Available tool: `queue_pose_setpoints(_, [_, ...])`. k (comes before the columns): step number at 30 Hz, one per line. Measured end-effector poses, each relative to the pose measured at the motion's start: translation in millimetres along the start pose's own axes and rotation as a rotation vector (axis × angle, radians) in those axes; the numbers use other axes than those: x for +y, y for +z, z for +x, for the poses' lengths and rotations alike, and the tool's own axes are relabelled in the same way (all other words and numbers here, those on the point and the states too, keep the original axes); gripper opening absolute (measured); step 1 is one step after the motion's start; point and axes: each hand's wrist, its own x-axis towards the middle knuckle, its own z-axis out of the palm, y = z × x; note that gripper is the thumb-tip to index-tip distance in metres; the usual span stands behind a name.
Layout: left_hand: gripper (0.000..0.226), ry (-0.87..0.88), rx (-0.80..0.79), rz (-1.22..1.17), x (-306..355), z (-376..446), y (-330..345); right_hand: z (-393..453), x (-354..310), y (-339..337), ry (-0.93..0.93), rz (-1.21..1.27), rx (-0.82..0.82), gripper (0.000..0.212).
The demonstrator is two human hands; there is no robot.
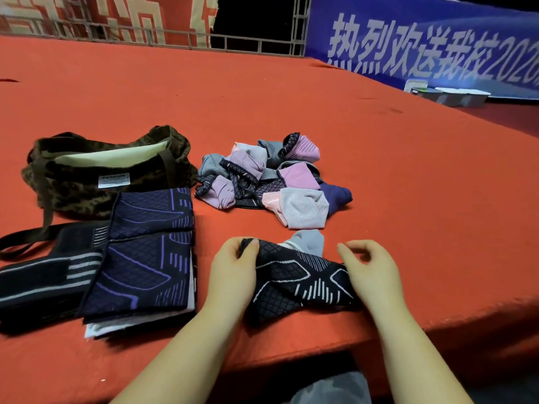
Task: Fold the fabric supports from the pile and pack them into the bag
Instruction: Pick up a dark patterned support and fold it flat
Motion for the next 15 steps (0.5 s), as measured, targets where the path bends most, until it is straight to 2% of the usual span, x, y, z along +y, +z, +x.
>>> queue_pose_setpoints(3, [0.014, -0.048, 0.029, -0.009, -2.4, 2.1, 2.3, 10.4, -15.3, 19.6, 0.035, -0.179, -0.156, 0.033])
queue_pose_setpoints(5, [0.015, -0.056, 0.048, -0.013, -3.9, 3.8, 2.5, 14.2, -25.6, 29.3, 0.031, -0.189, -0.203, 0.025])
queue_pose_setpoints(7, [0.016, -0.027, 0.071, -0.018, -3.7, 7.1, 2.2, 18.2, -36.9, 33.1, -0.055, -0.116, -0.139, 0.023])
queue_pose_setpoints(10, [0.016, 0.018, 0.124, -0.026, 0.3, 14.5, 2.5, 33.7, -48.8, 24.1, -0.104, -0.021, 0.073, 0.015])
queue_pose_setpoints(13, [0.017, 0.001, 0.177, -0.057, 3.2, 24.3, 5.6, 58.9, -38.6, 6.6, 0.045, -0.017, 0.209, 0.019])
queue_pose_setpoints(15, [0.018, -0.039, 0.193, -0.095, 4.1, 28.3, 9.7, 68.0, -23.2, 0.2, 0.144, -0.086, 0.178, 0.023])
